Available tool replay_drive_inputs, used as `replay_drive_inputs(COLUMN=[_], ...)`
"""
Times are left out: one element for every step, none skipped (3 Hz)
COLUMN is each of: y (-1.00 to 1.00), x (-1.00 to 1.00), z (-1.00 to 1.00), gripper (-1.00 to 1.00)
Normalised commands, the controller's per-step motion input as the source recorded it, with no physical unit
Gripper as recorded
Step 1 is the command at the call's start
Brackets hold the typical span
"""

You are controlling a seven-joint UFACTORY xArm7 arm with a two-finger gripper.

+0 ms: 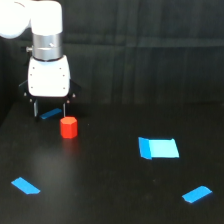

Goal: Pick up the red object from the table

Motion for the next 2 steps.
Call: replay_drive_inputs(y=[-0.86, -0.83], x=[0.73, 0.41], z=[-0.13, -0.12], gripper=[1.0, 1.0])
